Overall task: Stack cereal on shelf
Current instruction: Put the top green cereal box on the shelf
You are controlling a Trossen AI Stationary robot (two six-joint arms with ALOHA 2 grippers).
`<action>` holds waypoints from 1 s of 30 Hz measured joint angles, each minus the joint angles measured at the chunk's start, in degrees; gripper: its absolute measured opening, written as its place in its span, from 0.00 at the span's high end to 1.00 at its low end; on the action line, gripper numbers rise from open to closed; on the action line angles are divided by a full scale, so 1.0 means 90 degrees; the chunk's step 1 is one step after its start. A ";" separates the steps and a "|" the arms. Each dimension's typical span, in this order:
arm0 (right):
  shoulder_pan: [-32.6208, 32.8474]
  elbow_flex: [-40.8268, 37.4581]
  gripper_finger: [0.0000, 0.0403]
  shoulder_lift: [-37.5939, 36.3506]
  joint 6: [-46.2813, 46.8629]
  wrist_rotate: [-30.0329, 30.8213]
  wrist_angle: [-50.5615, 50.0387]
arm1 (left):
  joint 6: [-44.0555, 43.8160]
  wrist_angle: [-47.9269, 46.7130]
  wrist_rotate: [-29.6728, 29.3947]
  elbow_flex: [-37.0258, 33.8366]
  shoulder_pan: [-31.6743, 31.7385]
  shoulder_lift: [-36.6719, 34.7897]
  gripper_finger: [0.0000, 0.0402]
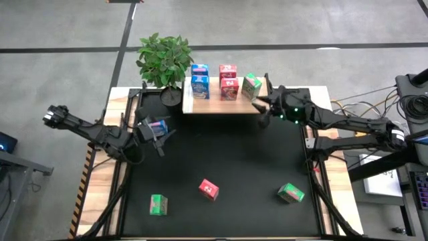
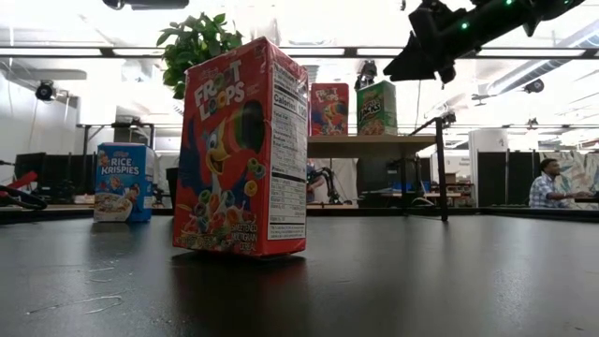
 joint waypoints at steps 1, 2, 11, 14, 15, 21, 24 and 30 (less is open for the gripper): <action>0.0097 -0.0001 0.64 0.0064 -0.0020 -0.0007 -0.0001 | 0.0038 0.0015 0.0051 -0.0002 -0.0001 -0.0084 0.42; 0.0187 -0.0003 0.68 0.0131 -0.0081 -0.0004 -0.0005 | 0.0082 0.0037 0.0141 -0.0004 -0.0010 -0.0181 0.42; 0.0348 -0.0007 0.96 0.0607 -0.0032 0.0509 0.0246 | 0.0266 -0.0009 0.0892 -0.0284 -0.0017 -0.0735 0.42; 0.0342 -0.0007 0.98 0.0823 -0.0352 0.1095 0.0694 | 0.0323 0.0000 0.1020 -0.0317 -0.0017 -0.0841 0.42; 0.0325 -0.0007 0.98 0.0886 -0.0501 0.1329 0.0780 | 0.0325 0.0020 0.1025 -0.0317 -0.0017 -0.0866 0.42; -0.0001 -0.0007 0.98 0.1163 -0.0851 0.1869 0.0787 | 0.0305 0.0291 0.1027 -0.0317 -0.0017 -0.0854 0.42; -0.0204 -0.0007 0.98 0.1225 -0.0970 0.1886 0.0780 | 0.0133 0.0316 0.1029 -0.0317 -0.0017 -0.0803 0.42; -0.0497 -0.0007 0.98 0.1173 -0.1386 0.1883 0.0765 | -0.0198 0.0316 0.1032 -0.0317 -0.0017 -0.0644 0.42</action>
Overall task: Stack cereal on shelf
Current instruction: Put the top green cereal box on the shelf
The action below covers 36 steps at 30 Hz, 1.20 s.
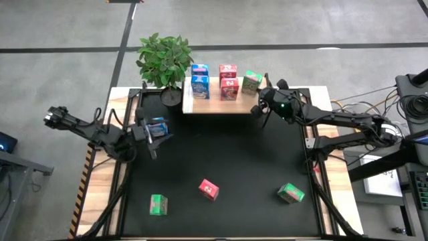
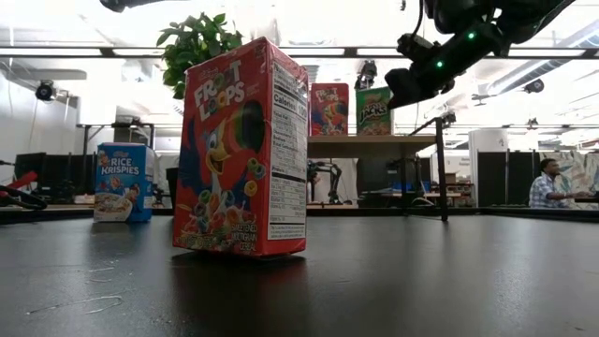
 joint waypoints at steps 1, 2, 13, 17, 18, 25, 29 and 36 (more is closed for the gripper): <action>-0.0032 -0.0001 0.98 -0.0031 -0.0023 0.0000 -0.0009 | -0.0039 0.0002 0.0000 0.0000 0.0000 0.0033 0.42; -0.0049 0.0000 0.98 -0.0054 -0.0040 0.0002 -0.0016 | -0.0070 0.0002 0.0000 0.0000 0.0000 0.0058 0.42; -0.0293 0.0105 0.98 -0.0099 -0.0333 -0.0016 -0.0084 | -0.0113 0.0000 0.0000 0.0000 0.0000 0.0219 0.42; -0.0438 0.0138 0.98 -0.0034 -0.0381 -0.0030 -0.0090 | -0.0115 -0.0002 -0.0001 0.0000 0.0000 0.0214 0.42; -0.0470 0.0138 0.98 -0.0007 -0.0382 -0.0072 -0.0095 | -0.0115 -0.0002 0.0000 0.0000 0.0000 0.0214 0.42; -0.0569 0.0138 0.98 0.0263 -0.0059 -0.0699 -0.0143 | -0.0114 -0.0002 -0.0001 0.0000 0.0001 0.0253 0.42; -0.0566 0.0138 0.98 0.0534 -0.0012 -0.0802 0.0129 | -0.0111 -0.0007 -0.0002 0.0000 0.0002 0.0270 0.42; -0.0802 0.0278 0.98 0.1142 -0.0272 -0.0574 0.0733 | -0.0096 -0.0007 -0.0010 0.0000 0.0002 0.0270 0.42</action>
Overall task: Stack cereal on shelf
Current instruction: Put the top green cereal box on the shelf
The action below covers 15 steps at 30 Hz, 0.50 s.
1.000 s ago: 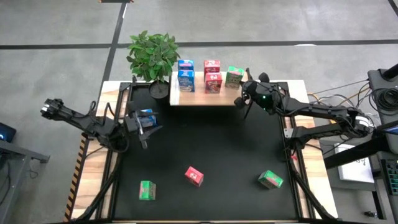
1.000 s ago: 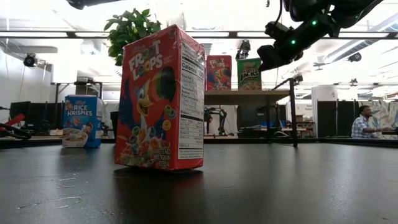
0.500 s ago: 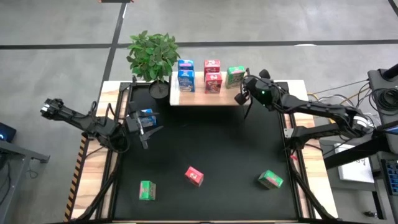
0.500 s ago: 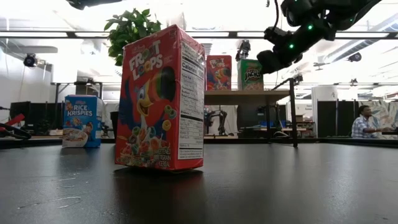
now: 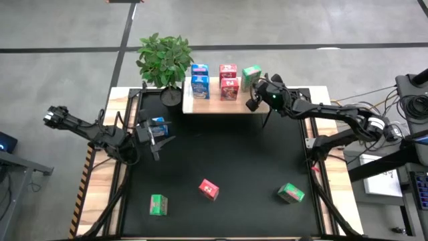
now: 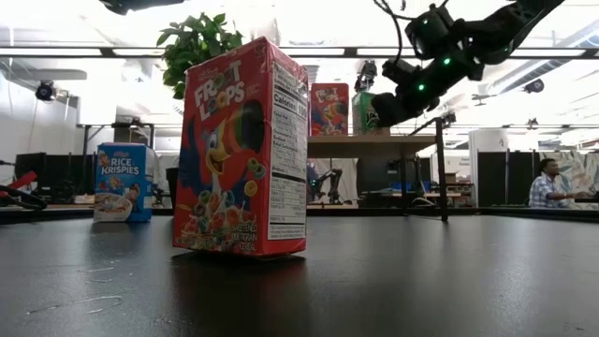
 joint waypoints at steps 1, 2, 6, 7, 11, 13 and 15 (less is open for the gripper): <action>-0.0035 0.0062 0.98 0.0063 -0.0004 0.0009 -0.0034 | -0.0002 0.0000 0.0000 0.0000 0.0000 0.0000 0.42; -0.0050 0.0127 0.98 0.0118 -0.0013 0.0017 -0.0081 | -0.0010 0.0000 -0.0001 0.0000 0.0000 0.0000 0.42; -0.0035 0.0313 0.98 0.0326 -0.0074 -0.0154 -0.0144 | -0.0010 0.0000 -0.0002 0.0000 0.0002 0.0004 0.42; -0.0035 0.0357 0.98 0.0363 -0.0058 -0.0270 -0.0146 | -0.0002 0.0000 -0.0005 0.0000 0.0002 0.0005 0.42; -0.0006 0.0546 0.98 0.0461 0.0011 -0.0483 -0.0148 | -0.0015 0.0002 -0.0005 0.0000 0.0000 0.0015 0.42; 0.0039 0.0634 0.98 0.0496 -0.0024 -0.0494 -0.0171 | -0.0046 0.0000 -0.0005 0.0000 0.0000 0.0022 0.42; 0.0064 0.0727 0.98 0.0493 -0.0054 -0.0501 -0.0298 | -0.0063 0.0002 -0.0007 0.0000 0.0000 0.0029 0.42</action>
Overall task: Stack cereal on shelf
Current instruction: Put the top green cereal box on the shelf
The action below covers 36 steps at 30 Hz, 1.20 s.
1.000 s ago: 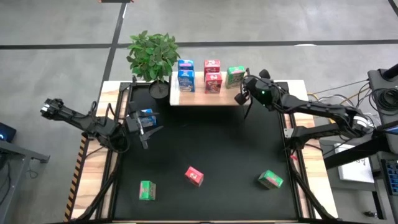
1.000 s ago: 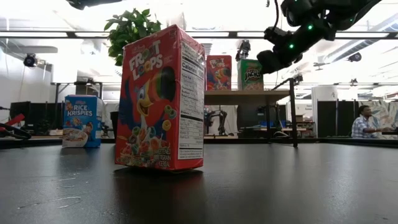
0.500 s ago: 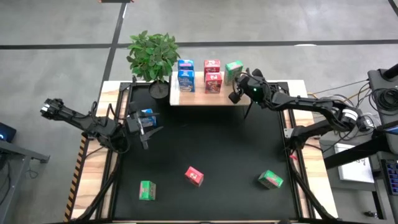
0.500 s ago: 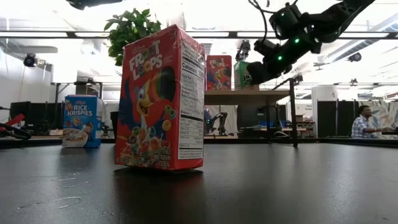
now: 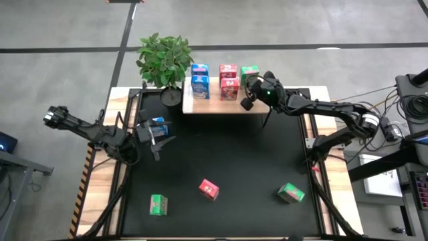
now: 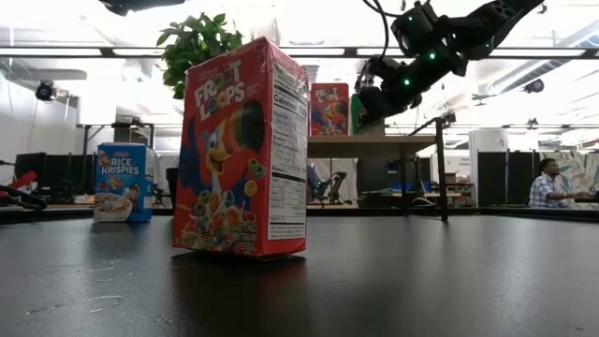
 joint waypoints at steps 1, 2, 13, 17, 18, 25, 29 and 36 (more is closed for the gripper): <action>0.0034 0.0056 0.98 -0.0001 -0.0002 0.0000 -0.0063 | -0.0007 0.0000 0.0000 0.0000 0.0000 0.0000 0.42; 0.0062 0.0113 0.98 -0.0008 0.0004 0.0002 -0.0155 | -0.0026 -0.0002 0.0000 0.0000 0.0000 0.0001 0.42; 0.0576 0.1473 0.98 -0.0261 0.0302 0.0001 -0.2098 | -0.0407 -0.0001 0.0007 0.0000 0.0000 0.0049 0.42; 0.0470 0.2257 0.98 -0.0232 0.0409 0.0002 -0.2638 | -0.0413 0.0104 0.0009 0.0000 0.0000 0.0108 0.42; 0.0394 0.2388 0.98 -0.0211 0.0411 0.0002 -0.2655 | -0.0413 0.0119 0.0010 0.0000 0.0000 0.0120 0.42; -0.0343 0.2664 0.98 0.0216 0.0399 -0.0360 -0.2572 | -0.0432 0.0176 0.0010 0.0000 -0.0002 0.0200 0.42; -0.0578 0.2677 0.98 0.0464 0.0550 -0.0381 -0.2562 | -0.0432 0.0237 0.0010 0.0000 0.0000 0.0192 0.42; -0.0602 0.2858 0.98 0.0484 0.0758 -0.0264 -0.2986 | -0.0382 0.0262 0.0012 0.0000 0.0000 0.0189 0.42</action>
